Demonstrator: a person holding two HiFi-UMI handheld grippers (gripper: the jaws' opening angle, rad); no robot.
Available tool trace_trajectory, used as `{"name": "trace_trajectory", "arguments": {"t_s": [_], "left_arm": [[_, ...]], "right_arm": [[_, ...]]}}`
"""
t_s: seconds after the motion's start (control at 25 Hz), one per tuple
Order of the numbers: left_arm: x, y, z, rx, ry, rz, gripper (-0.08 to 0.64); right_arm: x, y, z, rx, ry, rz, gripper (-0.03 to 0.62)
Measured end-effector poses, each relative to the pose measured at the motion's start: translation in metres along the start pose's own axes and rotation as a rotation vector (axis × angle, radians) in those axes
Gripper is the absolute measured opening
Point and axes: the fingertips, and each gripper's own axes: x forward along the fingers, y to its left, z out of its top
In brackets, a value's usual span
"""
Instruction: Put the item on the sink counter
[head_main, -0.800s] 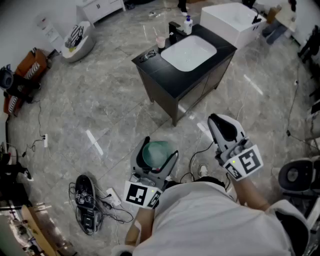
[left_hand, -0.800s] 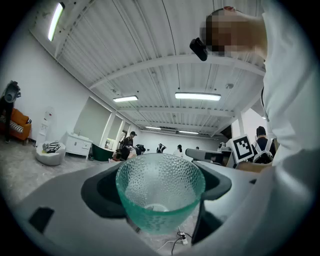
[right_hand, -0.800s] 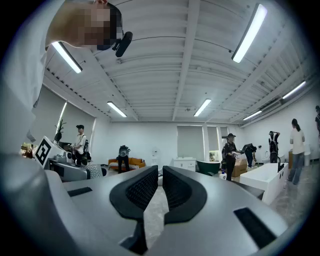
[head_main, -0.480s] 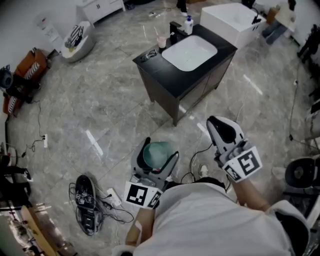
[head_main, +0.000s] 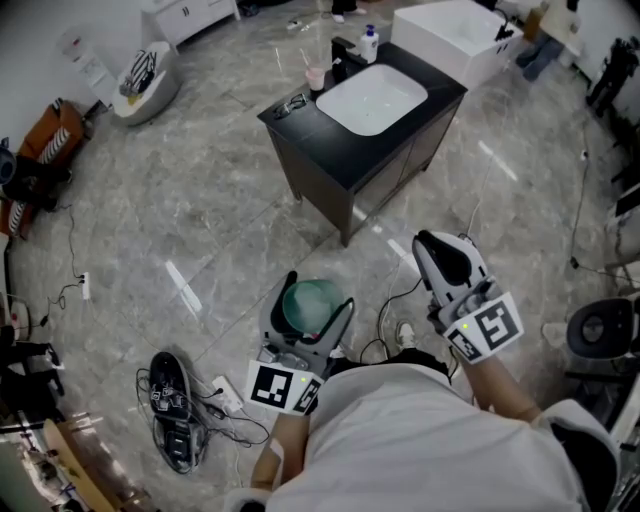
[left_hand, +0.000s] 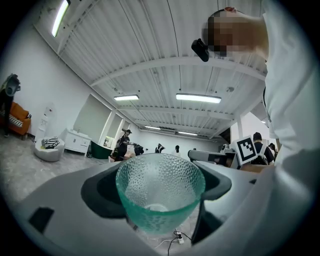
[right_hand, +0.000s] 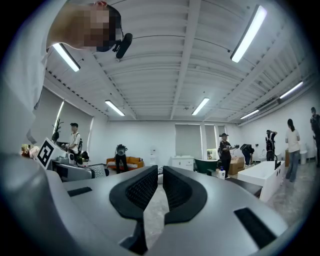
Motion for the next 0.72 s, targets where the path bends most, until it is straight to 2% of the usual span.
{"name": "trace_trajectory", "arguments": {"t_s": [0.48,0.72], "left_arm": [[-0.002,0.022,-0.009,-0.047,0.017,-0.063,0.4],[0.015,0.019,-0.007,-0.045,0.011,-0.052,0.4]], "right_arm": [[-0.025,-0.009,-0.003,-0.008,0.018,-0.169,0.055],[-0.024,-0.032,-0.001,-0.006,0.003,-0.172,0.055]]}}
